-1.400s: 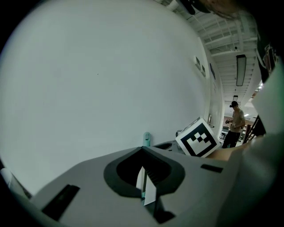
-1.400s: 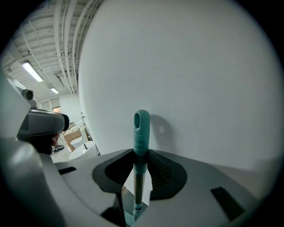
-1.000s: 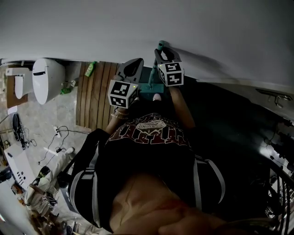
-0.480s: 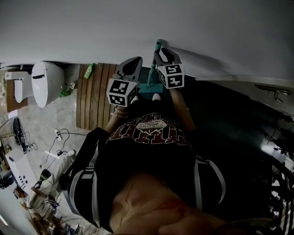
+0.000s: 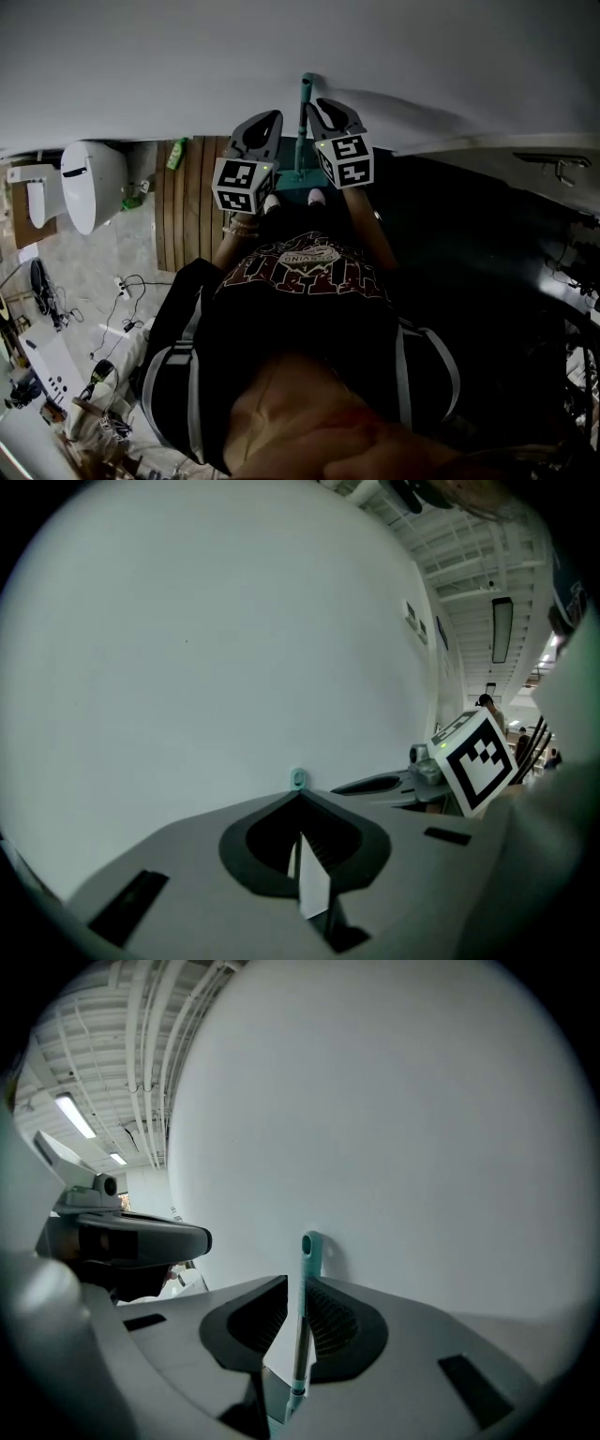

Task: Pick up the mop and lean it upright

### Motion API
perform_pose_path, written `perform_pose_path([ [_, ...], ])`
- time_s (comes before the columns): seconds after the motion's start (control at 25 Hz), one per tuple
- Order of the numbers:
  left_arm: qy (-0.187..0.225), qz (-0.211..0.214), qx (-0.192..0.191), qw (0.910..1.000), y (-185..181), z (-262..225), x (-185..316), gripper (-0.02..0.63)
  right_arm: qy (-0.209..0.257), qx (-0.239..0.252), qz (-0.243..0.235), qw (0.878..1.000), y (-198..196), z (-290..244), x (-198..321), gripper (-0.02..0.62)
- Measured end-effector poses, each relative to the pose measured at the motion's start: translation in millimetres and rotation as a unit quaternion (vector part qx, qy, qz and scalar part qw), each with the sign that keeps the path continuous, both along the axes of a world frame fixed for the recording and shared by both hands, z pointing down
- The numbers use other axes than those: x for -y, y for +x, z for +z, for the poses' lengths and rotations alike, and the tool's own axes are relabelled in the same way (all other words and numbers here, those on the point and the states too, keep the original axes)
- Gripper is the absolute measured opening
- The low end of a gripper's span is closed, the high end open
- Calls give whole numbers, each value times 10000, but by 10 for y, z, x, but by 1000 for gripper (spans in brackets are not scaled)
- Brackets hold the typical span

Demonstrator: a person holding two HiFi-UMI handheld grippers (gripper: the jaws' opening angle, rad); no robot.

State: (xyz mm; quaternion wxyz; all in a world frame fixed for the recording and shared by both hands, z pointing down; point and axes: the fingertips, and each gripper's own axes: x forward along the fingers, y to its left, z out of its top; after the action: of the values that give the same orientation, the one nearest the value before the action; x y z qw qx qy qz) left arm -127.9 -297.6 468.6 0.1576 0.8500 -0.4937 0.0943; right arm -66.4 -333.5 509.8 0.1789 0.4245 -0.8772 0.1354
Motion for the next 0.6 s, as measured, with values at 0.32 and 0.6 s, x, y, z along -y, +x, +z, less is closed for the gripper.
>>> perform_pose_path([
  [0.32, 92, 158, 6, 9998, 222, -67, -95, 38, 44, 194, -23, 9998, 95, -175, -224, 21],
  [0.6, 87, 163, -184, 9997, 327, -117, -176, 38, 8, 248, -54, 9997, 94, -236, -358, 18],
])
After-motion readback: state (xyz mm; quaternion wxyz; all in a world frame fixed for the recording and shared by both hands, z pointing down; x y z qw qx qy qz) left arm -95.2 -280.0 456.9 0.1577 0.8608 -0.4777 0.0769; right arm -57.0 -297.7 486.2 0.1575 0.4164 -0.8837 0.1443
